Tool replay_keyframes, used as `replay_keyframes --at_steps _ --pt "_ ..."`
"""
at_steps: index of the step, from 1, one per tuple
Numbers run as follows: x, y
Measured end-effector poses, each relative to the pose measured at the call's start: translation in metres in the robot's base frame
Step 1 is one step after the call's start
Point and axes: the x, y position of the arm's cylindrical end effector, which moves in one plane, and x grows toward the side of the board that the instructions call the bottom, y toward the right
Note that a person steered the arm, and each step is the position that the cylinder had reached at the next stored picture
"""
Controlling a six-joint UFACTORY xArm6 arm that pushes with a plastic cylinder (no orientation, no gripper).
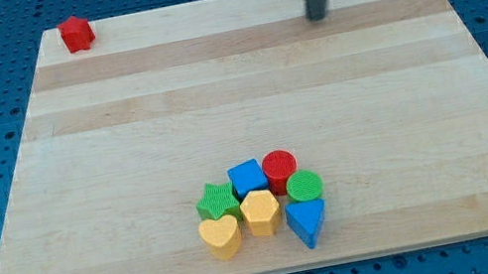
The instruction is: Move the blue triangle towards the bottom right of the board
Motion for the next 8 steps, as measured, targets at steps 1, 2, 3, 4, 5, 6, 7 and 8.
replay_keyframes --at_steps 1,2,3,4,5,6,7,8 --pt "0.014 -0.102" --pt "0.048 -0.212" --pt "0.09 -0.309" --pt "0.173 -0.363" --pt "0.239 -0.338" --pt "0.293 -0.27" --pt "0.323 -0.236" --pt "0.336 -0.206"
